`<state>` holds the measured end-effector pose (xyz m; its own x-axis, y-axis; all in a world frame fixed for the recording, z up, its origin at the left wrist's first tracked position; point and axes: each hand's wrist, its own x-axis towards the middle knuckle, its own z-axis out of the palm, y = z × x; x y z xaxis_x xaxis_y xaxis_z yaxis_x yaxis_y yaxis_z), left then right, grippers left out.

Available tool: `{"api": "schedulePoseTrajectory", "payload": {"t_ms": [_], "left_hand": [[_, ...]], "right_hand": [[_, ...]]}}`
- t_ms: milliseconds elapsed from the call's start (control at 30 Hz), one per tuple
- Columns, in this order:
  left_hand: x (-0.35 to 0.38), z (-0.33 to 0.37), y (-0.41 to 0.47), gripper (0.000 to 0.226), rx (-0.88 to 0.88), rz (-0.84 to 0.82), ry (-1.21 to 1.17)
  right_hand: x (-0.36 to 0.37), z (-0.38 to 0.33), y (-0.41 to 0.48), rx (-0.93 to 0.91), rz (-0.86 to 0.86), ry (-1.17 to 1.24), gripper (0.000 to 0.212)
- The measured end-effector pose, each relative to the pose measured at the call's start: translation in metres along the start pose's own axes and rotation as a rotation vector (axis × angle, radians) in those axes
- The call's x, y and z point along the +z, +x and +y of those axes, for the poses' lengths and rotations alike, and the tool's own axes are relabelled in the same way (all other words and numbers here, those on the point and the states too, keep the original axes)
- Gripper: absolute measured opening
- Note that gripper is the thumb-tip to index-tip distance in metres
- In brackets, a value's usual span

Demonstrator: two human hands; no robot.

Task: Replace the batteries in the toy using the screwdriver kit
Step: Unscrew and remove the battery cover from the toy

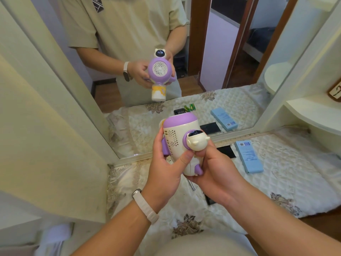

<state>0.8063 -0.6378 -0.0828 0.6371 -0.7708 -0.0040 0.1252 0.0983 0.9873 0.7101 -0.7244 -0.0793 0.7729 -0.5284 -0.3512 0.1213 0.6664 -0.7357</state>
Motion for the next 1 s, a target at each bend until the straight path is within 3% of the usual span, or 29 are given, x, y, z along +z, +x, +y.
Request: {"api": "schedulePoseTrajectory", "payload": {"t_ms": [433, 667, 800, 900, 1000], "left_hand": [[0.041, -0.033, 0.011, 0.086, -0.087, 0.116, 0.109], [0.067, -0.051, 0.017, 0.087, -0.209, 0.167, 0.148], [0.08, -0.061, 0.02, 0.085, -0.251, 0.208, 0.141], [0.085, -0.061, 0.022, 0.082, -0.258, 0.249, 0.13], [0.089, -0.055, 0.029, 0.079, -0.263, 0.297, 0.064]], "right_hand": [[-0.046, -0.018, 0.02, 0.278, -0.026, 0.066, 0.047], [-0.081, -0.024, 0.037, 0.448, 0.053, 0.113, 0.051], [-0.092, -0.028, 0.044, 0.539, 0.074, 0.101, 0.043], [-0.099, -0.033, 0.046, 0.515, 0.029, 0.063, 0.04], [-0.102, -0.044, 0.039, 0.363, 0.022, -0.16, 0.035]]}}
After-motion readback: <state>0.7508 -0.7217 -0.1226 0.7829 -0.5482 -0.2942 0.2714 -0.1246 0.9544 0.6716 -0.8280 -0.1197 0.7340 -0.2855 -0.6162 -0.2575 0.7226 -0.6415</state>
